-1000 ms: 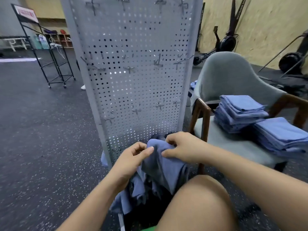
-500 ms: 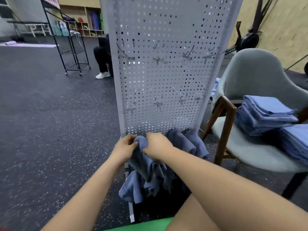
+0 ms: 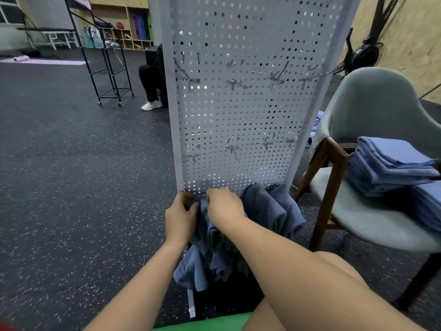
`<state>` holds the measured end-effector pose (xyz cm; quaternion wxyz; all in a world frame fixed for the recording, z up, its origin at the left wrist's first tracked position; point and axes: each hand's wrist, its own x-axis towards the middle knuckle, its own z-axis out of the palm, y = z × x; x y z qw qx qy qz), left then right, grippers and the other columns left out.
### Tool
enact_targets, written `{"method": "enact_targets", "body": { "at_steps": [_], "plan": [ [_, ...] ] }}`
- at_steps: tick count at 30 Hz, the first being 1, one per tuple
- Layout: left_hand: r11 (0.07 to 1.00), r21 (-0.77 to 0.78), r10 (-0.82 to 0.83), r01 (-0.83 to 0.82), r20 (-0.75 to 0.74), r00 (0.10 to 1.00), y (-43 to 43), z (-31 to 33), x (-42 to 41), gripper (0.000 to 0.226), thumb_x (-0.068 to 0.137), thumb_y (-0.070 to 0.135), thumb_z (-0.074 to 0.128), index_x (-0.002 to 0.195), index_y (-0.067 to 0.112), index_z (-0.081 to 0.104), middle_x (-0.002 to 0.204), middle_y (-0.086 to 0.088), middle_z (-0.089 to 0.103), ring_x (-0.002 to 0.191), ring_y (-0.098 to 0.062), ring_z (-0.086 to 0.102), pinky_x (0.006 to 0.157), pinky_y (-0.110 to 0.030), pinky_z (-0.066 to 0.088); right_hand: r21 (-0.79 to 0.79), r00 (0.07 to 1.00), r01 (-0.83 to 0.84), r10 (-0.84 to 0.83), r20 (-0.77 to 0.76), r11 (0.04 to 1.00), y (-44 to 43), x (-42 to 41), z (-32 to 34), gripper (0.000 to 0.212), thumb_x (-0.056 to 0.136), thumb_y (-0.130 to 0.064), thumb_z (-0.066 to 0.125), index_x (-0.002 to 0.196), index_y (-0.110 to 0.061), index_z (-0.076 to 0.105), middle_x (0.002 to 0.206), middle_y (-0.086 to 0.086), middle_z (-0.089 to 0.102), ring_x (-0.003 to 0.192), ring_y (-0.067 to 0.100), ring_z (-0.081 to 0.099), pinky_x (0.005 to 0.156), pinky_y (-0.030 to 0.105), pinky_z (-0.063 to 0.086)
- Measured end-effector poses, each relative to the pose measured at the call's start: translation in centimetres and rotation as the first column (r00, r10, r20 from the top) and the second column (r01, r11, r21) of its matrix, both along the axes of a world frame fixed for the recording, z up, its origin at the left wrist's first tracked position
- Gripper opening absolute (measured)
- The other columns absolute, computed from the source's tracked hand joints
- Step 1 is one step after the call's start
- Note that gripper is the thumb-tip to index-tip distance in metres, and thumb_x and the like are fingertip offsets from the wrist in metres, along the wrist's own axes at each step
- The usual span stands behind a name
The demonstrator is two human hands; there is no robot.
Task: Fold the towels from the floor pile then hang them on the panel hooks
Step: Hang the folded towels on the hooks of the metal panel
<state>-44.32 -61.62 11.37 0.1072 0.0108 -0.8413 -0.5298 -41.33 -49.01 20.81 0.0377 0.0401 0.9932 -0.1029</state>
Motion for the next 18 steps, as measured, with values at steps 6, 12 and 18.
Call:
{"method": "enact_targets", "body": {
  "at_steps": [6,12,18],
  "plan": [
    [0.984,-0.176,0.006,-0.008,-0.011,1.0,0.2,-0.9,0.6,0.016,0.09,0.025,0.067,0.096,0.03,0.053,0.085,0.0,0.07,0.075,-0.032,0.065,0.066,-0.042,0.053,-0.111,0.99,-0.056,0.069,0.12,0.992,0.2,0.0,-2.0,0.019,0.104,-0.017,0.05,0.1,-0.016,0.068,0.105,0.009,0.069,0.095,0.034,0.064,0.078,0.038,0.055],
    [0.975,-0.216,0.041,-0.053,-0.057,0.998,-0.4,0.0,1.1,0.02,0.086,0.026,0.073,0.094,0.029,0.056,0.088,0.006,0.062,0.079,-0.024,0.062,0.066,-0.041,0.05,-0.131,0.953,-0.163,0.19,0.238,0.978,0.9,0.2,-1.4,0.013,0.103,-0.015,0.053,0.104,-0.019,0.066,0.113,0.011,0.067,0.104,0.035,0.062,0.084,0.039,0.051],
    [0.952,-0.282,-0.12,0.117,0.006,0.993,0.5,3.8,0.6,0.008,0.092,0.027,0.072,0.099,0.026,0.068,0.087,0.01,0.069,0.086,-0.021,0.066,0.072,-0.034,0.047,-0.018,0.925,-0.24,0.234,0.298,0.971,3.7,1.4,2.9,0.028,0.104,-0.025,0.057,0.124,-0.01,0.07,0.118,0.013,0.072,0.107,0.036,0.066,0.089,0.04,0.055]
  ]
}}
